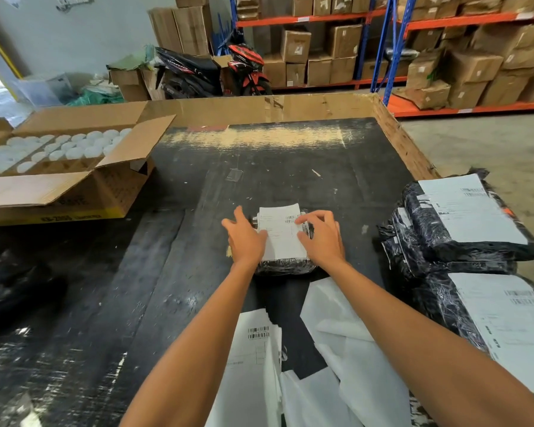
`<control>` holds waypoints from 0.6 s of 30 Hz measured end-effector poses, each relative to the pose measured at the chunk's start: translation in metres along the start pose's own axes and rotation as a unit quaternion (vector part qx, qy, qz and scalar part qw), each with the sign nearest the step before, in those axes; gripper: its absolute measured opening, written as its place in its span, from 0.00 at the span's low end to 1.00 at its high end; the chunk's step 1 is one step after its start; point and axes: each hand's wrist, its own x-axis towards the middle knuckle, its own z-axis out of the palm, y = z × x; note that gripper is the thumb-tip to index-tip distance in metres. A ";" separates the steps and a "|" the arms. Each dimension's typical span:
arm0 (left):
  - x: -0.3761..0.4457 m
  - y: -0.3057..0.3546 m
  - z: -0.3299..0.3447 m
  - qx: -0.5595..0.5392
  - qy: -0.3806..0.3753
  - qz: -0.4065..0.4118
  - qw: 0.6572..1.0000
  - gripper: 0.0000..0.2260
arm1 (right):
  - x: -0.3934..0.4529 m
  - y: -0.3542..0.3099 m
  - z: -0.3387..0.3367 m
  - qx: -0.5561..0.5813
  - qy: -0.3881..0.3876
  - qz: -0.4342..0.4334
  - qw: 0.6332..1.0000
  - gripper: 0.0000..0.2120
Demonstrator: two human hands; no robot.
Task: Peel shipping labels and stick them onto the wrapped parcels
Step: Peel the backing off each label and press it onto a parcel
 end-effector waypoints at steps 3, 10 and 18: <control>0.007 -0.005 0.000 0.116 -0.039 0.128 0.984 0.25 | 0.008 0.004 0.000 -0.023 -0.056 -0.035 0.998 0.14; 0.041 -0.018 0.010 0.242 -0.156 0.094 0.953 0.21 | 0.031 0.005 0.000 -0.124 -0.154 0.013 0.980 0.22; 0.045 -0.030 0.017 0.111 -0.165 0.035 0.979 0.22 | 0.040 0.000 0.002 -0.140 -0.153 0.079 0.975 0.24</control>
